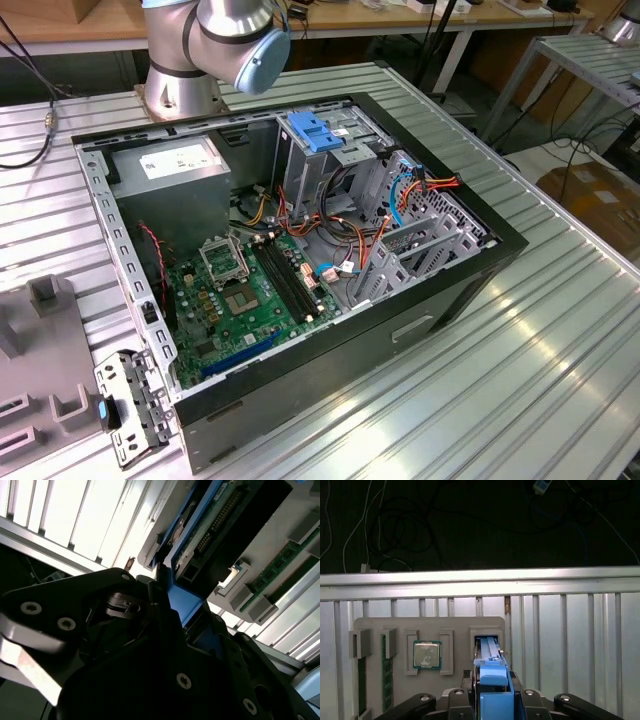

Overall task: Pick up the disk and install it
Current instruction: 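Pick up the disk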

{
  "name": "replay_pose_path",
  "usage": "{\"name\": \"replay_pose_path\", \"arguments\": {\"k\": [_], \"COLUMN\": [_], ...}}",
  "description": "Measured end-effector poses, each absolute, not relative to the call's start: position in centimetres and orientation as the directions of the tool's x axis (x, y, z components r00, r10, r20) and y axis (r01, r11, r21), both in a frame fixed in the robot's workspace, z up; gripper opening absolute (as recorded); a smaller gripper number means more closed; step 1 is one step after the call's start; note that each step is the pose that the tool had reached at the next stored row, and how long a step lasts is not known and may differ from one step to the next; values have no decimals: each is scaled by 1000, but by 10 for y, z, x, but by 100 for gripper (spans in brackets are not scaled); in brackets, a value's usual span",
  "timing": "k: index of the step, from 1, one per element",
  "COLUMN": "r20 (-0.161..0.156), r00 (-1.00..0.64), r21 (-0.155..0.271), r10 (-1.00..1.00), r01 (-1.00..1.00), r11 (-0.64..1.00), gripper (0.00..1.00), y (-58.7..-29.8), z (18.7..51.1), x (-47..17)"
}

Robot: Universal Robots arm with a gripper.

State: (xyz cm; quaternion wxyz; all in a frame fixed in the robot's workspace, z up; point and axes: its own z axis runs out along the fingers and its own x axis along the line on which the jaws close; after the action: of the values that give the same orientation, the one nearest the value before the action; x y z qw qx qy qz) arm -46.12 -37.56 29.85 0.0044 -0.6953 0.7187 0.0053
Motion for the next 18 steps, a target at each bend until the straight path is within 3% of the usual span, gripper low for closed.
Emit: {"name": "replay_pose_path", "arguments": {"k": [18], "r20": [-14], "r00": [-32], "r21": [1], "r10": [-999], "r01": [-999], "r11": [32], "gripper": [37], "y": [-376], "z": [302], "x": [-461]}}
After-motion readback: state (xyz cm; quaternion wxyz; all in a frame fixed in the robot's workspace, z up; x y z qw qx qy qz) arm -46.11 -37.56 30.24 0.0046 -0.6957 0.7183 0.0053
